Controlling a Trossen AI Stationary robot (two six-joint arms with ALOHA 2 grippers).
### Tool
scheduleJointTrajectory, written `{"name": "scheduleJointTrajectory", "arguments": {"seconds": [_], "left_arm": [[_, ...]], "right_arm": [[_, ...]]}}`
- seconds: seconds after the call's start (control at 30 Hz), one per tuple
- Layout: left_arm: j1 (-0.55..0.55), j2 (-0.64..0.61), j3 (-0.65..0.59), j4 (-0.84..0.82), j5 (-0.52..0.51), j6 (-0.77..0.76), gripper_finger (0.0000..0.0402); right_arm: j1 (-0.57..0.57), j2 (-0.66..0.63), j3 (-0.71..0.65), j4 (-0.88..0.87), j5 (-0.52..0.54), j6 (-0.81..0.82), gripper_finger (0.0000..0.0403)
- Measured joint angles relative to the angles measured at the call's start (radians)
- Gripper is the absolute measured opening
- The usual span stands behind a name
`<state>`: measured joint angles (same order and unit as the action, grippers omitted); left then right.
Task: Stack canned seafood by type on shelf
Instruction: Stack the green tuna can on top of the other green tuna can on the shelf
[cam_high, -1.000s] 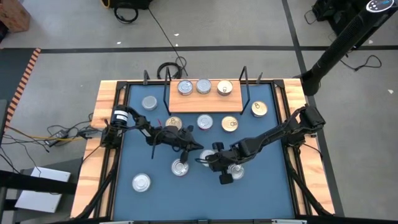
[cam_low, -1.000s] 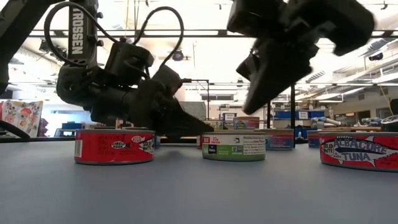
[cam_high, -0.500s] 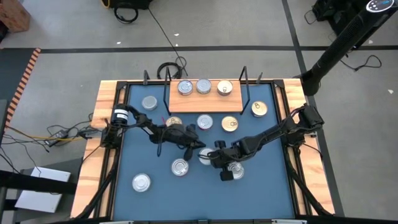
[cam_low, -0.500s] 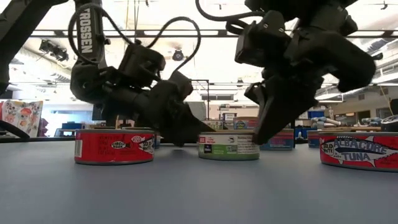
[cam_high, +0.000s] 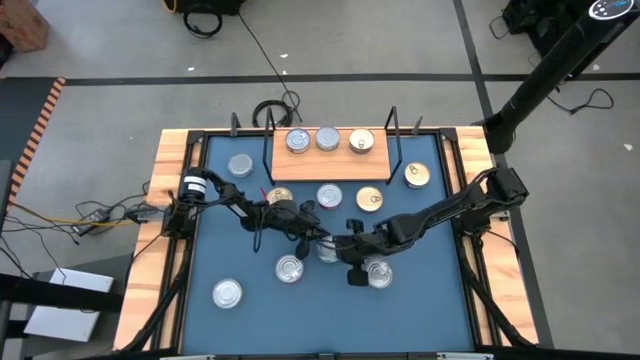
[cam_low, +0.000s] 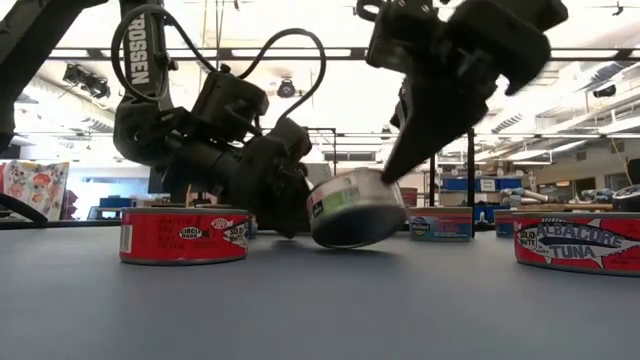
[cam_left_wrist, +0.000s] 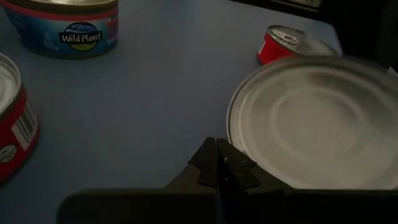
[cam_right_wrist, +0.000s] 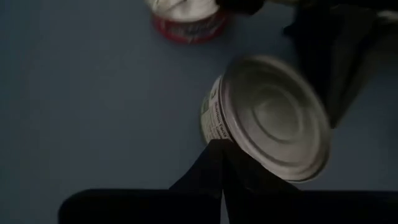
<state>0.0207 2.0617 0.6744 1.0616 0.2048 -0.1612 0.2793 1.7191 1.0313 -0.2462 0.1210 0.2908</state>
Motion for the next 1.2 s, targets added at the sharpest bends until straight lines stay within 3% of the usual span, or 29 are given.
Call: {"name": "scheduleJointTrajectory", "arguments": {"seconds": [0.27, 0.63, 0.93, 1.2], "left_arm": [[0.0, 0.0, 0.0, -0.011, 0.004, 0.004, 0.0003], [-0.003, 0.0, 0.001, -0.007, 0.04, 0.01, 0.0003], [-0.002, -0.001, -0.015, 0.007, 0.033, 0.019, 0.0003], [0.001, -0.002, -0.052, 0.081, 0.033, 0.001, 0.0003]], "right_arm": [[-0.034, -0.04, 0.001, 0.018, 0.081, 0.085, 0.0011], [-0.061, -0.037, 0.001, 0.033, 0.077, 0.069, 0.0032], [-0.058, -0.073, 0.094, -0.056, 0.1, -0.05, 0.0136], [-0.069, -0.068, 0.085, -0.099, 0.072, -0.117, 0.0237]]}}
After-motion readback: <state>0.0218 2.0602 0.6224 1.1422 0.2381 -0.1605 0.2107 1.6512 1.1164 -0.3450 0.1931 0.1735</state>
